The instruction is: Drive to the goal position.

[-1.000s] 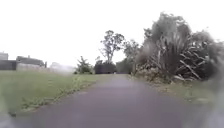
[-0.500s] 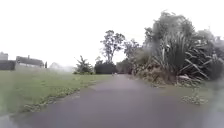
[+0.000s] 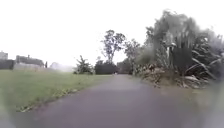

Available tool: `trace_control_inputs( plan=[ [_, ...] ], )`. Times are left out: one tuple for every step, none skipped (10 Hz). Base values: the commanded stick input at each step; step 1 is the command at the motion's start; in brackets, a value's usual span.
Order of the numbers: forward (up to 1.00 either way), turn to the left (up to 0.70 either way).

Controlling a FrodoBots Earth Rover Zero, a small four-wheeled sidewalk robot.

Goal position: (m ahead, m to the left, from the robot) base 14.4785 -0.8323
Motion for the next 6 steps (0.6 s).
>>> trace_control_inputs(
  plan=[
    [0.85, 0.0],
    [0.85, 0.0],
    [0.85, 0.0],
    [0.85, 0.0],
    [0.85, 0.0],
    [0.85, 0.0]
  ],
)
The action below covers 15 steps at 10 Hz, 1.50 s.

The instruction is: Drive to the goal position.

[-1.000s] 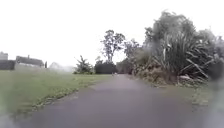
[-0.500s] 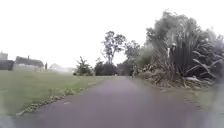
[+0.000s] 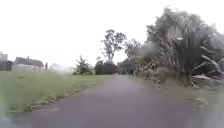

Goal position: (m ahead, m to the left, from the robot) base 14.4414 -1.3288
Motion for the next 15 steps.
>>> trace_control_inputs(
  plan=[
    [0.85, 0.0],
    [0.85, 0.0],
    [0.85, 0.0],
    [0.85, 0.0],
    [0.85, 0.0],
    [0.85, 0.0],
    [0.85, 0.0],
    [0.85, 0.0],
    [0.85, 0.0],
    [0.85, 0.0],
    [0.85, 0.0],
    [0.85, 0.0],
    [0.85, -0.13],
    [0.85, -0.33],
    [0.85, -0.1]
  ],
)
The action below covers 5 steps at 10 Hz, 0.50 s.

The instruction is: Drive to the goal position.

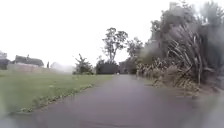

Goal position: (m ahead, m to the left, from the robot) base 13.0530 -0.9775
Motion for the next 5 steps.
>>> trace_control_inputs(
  plan=[
    [0.85, 0.0],
    [0.85, 0.0],
    [0.85, 0.0],
    [0.85, 0.0],
    [0.85, 0.0]
  ],
)
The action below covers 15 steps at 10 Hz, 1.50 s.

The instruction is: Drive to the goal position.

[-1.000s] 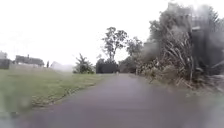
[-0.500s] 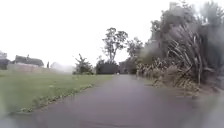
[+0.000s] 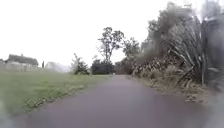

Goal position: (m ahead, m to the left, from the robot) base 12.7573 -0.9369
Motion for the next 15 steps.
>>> trace_control_inputs(
  plan=[
    [0.85, 0.0],
    [0.85, 0.0],
    [0.85, 0.0],
    [0.85, 0.0],
    [0.85, 0.0],
    [0.85, 0.0],
    [0.85, 0.0],
    [0.85, 0.0],
    [0.85, 0.0],
    [0.85, 0.0],
    [0.85, 0.0],
    [0.85, 0.0],
    [0.85, 0.0],
    [0.85, 0.0],
    [0.85, 0.0]
  ],
)
